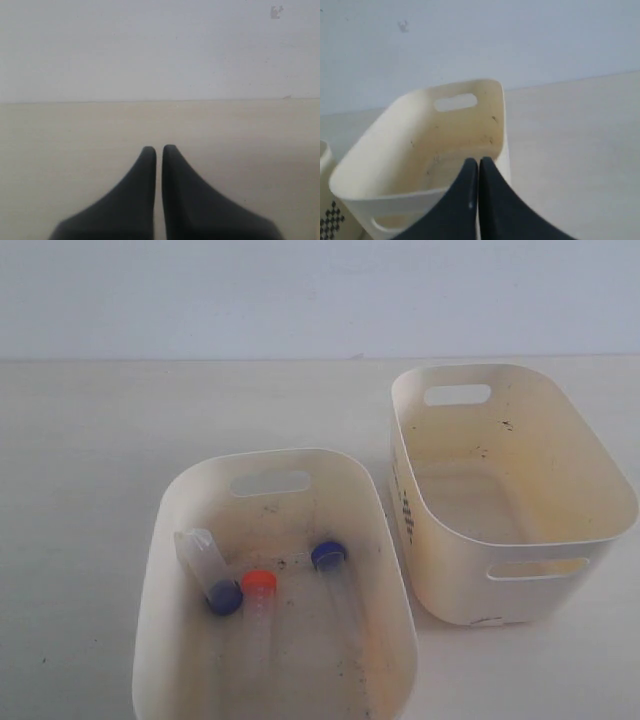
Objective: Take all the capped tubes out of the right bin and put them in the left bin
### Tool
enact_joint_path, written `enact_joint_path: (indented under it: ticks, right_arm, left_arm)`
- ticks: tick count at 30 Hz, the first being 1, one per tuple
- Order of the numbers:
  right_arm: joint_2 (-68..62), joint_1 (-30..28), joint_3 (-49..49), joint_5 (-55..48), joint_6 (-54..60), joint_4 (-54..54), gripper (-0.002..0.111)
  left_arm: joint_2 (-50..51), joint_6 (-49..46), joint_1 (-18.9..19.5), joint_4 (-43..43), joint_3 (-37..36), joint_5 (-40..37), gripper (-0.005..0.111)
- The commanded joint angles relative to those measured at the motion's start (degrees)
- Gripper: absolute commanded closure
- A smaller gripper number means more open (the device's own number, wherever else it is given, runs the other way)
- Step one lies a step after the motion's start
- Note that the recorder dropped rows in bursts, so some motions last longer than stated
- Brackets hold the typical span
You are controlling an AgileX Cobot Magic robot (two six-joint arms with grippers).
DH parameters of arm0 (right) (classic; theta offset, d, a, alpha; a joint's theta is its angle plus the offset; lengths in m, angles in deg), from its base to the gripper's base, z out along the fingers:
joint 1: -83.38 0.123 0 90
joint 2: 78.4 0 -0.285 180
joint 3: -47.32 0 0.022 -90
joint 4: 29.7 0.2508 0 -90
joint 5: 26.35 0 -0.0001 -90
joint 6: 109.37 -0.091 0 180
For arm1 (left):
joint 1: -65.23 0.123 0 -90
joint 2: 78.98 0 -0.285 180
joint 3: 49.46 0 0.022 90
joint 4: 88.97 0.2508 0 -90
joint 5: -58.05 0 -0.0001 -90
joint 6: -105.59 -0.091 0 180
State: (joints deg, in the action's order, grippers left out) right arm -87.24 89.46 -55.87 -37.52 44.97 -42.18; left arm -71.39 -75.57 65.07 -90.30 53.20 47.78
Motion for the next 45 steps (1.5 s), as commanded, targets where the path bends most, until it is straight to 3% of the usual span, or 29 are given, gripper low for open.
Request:
enact_joint_path:
  ticks: [1, 45]
  right_arm:
    - [1.05, -0.36, 0.41, -12.04, 0.59, 0.21, 0.108]
    - [1.05, -0.36, 0.41, -11.79, 0.58, 1.50, 0.108]
  left_arm:
    - [0.20, 0.24, -0.41, -0.19, 0.12, 0.42, 0.103]
    - [0.20, 0.24, -0.41, -0.19, 0.12, 0.42, 0.103]
